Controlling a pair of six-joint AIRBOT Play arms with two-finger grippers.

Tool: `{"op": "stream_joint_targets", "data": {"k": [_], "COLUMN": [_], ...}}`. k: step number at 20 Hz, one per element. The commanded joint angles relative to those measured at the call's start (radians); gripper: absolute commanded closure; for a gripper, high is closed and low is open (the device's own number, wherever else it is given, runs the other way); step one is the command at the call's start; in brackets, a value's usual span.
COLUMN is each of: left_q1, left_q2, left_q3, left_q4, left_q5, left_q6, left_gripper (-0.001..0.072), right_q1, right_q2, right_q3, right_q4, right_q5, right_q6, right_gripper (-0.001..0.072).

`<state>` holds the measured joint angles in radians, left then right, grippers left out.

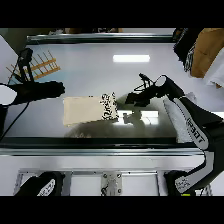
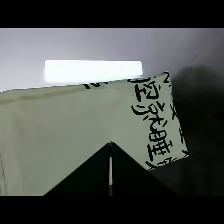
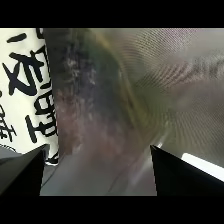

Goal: Fold the clothes and pants, and hang the long-sleeved shirts on hangers.

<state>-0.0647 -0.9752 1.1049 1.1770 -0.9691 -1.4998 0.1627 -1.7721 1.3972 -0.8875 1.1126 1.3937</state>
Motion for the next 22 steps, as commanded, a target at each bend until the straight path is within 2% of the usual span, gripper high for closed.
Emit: {"op": "stream_joint_targets", "data": {"k": [1, 7, 11, 12, 13, 14, 15, 16, 19, 22], "left_q1": [-0.051, -0.06, -0.06, -0.06, -0.06, -0.06, -0.06, -0.06, -0.06, -0.06], "left_q2": [0.024, 0.025, 0.024, 0.025, 0.025, 0.025, 0.024, 0.025, 0.025, 0.025], "left_q3": [-0.035, -0.035, -0.035, -0.035, -0.035, -0.035, -0.035, -0.035, -0.035, -0.035], "left_q4": [0.001, 0.0, -0.001, -0.001, -0.001, -0.001, -0.001, 0.0, 0.0, 0.001], "left_q5": [0.045, 0.043, 0.019, 0.01, -0.003, -0.015, -0.024, -0.027, -0.039, -0.052], "left_q6": [-0.001, -0.001, -0.001, -0.001, -0.001, -0.001, -0.001, -0.001, -0.001, -0.001], "left_gripper": [0.0701, 0.0702, 0.0702, 0.0702, 0.0701, 0.0701, 0.0701, 0.0701, 0.0702, 0.0701], "right_q1": [0.019, 0.16, 0.237, 0.249, 0.258, 0.264, 0.265, 0.262, 0.215, 0.066], "right_q2": [-0.076, -0.142, -0.181, -0.189, -0.192, -0.192, -0.192, -0.19, -0.133, 0.023], "right_q3": [-0.023, -0.021, -0.008, 0.005, 0.015, 0.026, 0.039, 0.054, 0.081, 0.081], "right_q4": [0.19, 0.45, 0.591, 0.597, 0.597, 0.597, 0.597, 0.596, 0.48, 0.112], "right_q5": [-0.053, -0.243, -0.294, -0.294, -0.294, -0.293, -0.29, -0.284, -0.275, -0.251], "right_q6": [-0.095, -0.183, -0.244, -0.247, -0.264, -0.309, -0.333, -0.347, -0.319, -0.106], "right_gripper": [-0.0008, -0.0008, 0.0002, 0.0044, 0.0272, 0.0536, 0.0653, 0.0701, 0.0702, 0.0702]}}
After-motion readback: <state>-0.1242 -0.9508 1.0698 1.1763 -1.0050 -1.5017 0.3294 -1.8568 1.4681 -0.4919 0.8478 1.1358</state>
